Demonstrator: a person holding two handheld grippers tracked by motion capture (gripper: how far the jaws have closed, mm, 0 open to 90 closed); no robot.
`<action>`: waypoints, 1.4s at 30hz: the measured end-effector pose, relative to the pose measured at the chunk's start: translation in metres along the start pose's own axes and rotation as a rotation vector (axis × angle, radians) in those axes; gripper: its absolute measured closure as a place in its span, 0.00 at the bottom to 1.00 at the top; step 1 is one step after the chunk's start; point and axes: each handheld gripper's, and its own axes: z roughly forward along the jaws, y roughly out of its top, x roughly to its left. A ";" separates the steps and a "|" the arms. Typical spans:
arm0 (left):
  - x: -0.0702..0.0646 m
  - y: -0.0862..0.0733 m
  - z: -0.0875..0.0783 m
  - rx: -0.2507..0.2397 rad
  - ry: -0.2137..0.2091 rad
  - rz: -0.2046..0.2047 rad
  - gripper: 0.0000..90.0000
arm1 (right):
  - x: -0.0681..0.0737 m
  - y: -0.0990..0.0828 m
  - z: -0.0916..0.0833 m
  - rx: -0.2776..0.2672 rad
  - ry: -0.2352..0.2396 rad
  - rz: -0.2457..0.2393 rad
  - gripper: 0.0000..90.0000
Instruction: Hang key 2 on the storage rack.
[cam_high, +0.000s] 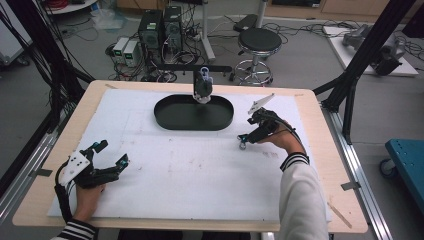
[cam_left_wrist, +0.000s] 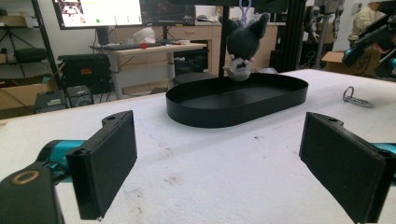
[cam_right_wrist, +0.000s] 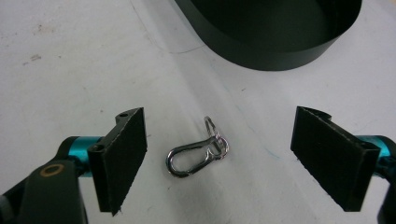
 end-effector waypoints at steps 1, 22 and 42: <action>0.000 0.000 0.000 0.000 0.000 0.002 0.13 | 0.000 0.000 0.001 0.009 0.002 0.001 0.28; 0.000 0.000 0.000 0.000 -0.001 0.002 0.13 | -0.003 -0.002 0.018 0.107 -0.008 -0.084 0.62; 0.000 0.000 0.000 0.000 -0.001 -0.001 0.13 | -0.003 -0.001 0.028 0.139 0.000 -0.122 0.81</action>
